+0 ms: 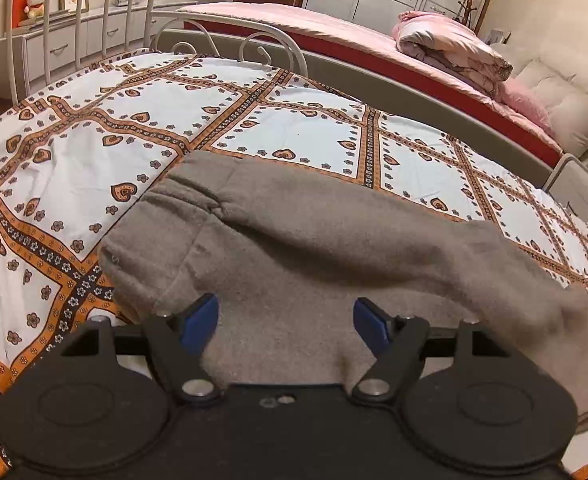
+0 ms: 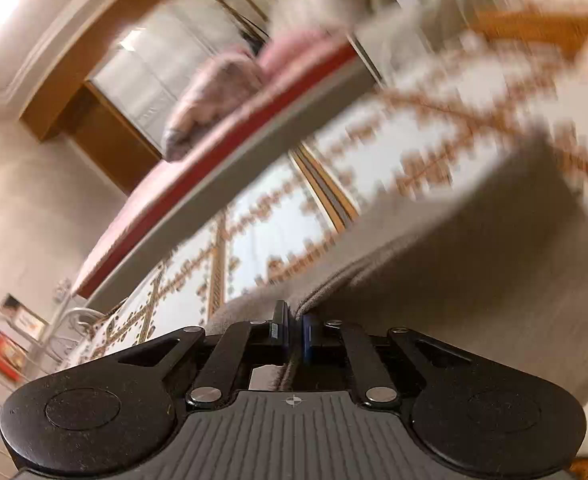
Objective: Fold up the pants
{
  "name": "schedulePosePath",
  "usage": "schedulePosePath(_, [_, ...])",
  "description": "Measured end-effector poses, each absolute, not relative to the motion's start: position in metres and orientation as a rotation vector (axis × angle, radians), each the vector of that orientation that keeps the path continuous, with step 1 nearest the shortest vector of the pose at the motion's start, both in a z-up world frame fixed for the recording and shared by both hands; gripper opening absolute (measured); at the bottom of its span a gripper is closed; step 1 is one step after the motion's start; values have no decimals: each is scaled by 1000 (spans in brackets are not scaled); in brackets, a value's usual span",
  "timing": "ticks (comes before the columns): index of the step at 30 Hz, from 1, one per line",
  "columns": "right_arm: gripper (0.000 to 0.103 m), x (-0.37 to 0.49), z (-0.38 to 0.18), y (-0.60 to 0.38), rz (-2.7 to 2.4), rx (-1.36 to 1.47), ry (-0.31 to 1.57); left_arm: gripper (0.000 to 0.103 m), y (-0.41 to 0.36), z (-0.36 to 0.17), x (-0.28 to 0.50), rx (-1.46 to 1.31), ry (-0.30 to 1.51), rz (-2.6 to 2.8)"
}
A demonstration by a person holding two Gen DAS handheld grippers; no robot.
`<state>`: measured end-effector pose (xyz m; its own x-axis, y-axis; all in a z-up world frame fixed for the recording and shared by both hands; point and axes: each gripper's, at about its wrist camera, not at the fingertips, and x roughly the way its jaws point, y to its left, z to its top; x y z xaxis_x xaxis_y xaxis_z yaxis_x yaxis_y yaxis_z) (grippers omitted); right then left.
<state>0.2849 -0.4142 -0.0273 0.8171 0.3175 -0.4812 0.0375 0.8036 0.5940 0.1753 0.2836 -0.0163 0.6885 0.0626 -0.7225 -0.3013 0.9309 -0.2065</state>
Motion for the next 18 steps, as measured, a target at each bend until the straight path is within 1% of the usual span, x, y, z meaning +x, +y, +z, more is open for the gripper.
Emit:
schedulePosePath(4, [6, 262, 8, -401, 205, 476, 460, 68, 283, -18, 176, -318, 797, 201])
schedulePosePath(7, [6, 251, 18, -401, 223, 459, 442, 69, 282, -17, 176, -320, 800, 198])
schedulePosePath(10, [6, 246, 5, -407, 169, 477, 565, 69, 283, -17, 176, -325, 803, 195])
schedulePosePath(15, [7, 248, -39, -422, 146, 625, 805, 69, 282, -17, 176, -334, 805, 197])
schedulePosePath(17, [8, 247, -47, -435, 162, 720, 810, 70, 281, -17, 177, -337, 809, 194])
schedulePosePath(18, [14, 243, -46, -445, 157, 760, 777, 70, 280, -17, 177, -334, 811, 193])
